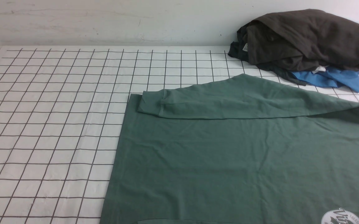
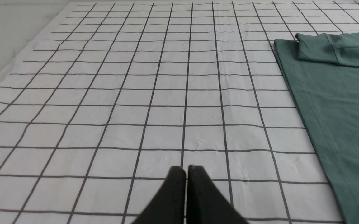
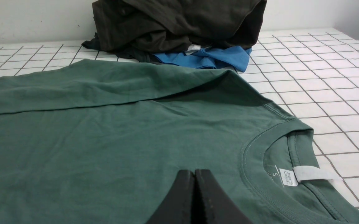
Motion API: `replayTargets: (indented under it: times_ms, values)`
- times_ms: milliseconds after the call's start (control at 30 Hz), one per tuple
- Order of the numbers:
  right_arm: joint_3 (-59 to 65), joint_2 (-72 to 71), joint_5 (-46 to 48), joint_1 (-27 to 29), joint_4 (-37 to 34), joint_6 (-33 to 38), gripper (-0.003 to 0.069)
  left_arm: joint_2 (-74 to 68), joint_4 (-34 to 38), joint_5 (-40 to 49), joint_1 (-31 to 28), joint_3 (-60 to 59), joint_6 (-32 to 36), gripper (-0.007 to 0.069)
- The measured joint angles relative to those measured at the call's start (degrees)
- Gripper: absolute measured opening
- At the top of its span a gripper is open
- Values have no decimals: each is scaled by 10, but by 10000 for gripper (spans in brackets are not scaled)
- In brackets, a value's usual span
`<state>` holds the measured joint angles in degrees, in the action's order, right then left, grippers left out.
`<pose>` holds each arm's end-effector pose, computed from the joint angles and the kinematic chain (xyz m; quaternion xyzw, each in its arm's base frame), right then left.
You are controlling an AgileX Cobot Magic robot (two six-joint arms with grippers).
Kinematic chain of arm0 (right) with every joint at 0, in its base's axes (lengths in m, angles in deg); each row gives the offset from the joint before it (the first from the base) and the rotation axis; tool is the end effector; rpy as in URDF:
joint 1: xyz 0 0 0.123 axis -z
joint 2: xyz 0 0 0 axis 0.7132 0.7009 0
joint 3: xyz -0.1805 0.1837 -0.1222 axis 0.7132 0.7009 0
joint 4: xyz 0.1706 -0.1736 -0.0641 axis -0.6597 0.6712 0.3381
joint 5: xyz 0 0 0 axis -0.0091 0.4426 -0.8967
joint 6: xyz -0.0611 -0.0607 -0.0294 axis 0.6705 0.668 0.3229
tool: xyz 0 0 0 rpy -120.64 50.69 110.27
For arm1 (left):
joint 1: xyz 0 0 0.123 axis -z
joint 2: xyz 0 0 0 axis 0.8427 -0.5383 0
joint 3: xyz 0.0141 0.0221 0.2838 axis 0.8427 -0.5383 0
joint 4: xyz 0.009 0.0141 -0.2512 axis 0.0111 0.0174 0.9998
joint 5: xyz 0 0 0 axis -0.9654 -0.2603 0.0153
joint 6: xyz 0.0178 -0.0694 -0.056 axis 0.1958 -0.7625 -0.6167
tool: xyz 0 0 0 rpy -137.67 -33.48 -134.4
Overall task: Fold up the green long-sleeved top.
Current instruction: Use the left arm to clamp the cuff closest to it
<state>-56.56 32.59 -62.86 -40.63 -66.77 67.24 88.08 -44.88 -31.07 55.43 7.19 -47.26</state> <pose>0.0525 -0.0075 0.1735 0.0515 0.7981 -0.0335 0.5994 0.0533 0.0004 0.1734 -0.0315 0.7977 -0.0132 0.6020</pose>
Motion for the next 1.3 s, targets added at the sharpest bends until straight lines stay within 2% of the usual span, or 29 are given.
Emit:
replayTargets:
  times_ms: [267, 767, 867, 900, 1000, 1067, 1133, 1233, 1300]
  values:
    - [0, 0, 0, 0, -38, 0, -14, 0, 0, 0, 0, 0, 0, -7]
    - [0, 0, 0, 0, -48, 0, -14, 0, 4, -5, 0, 0, -5, -7]
    - [0, 0, 0, 0, -80, -5, -14, 0, 107, -14, 0, 0, -78, -7]
    - [0, 0, 0, 0, -101, -11, -14, 0, 165, -20, 0, -1, -118, -7]
    - [0, 0, 2, 0, -202, -54, -14, 0, 344, -26, 0, -1, -230, -7]
    - [1, 0, 2, 0, -281, -83, -14, 0, 426, -26, 0, -1, -268, -7]
    - [1, 0, 3, 0, -362, -114, -14, 0, 473, -24, 0, -1, -274, -7]
    - [1, 0, -1, 0, -459, -136, -14, 0, 500, -24, 0, -1, -274, -7]
    - [1, 0, -4, 0, -480, -138, -14, 0, 502, -24, 0, -1, -274, -7]
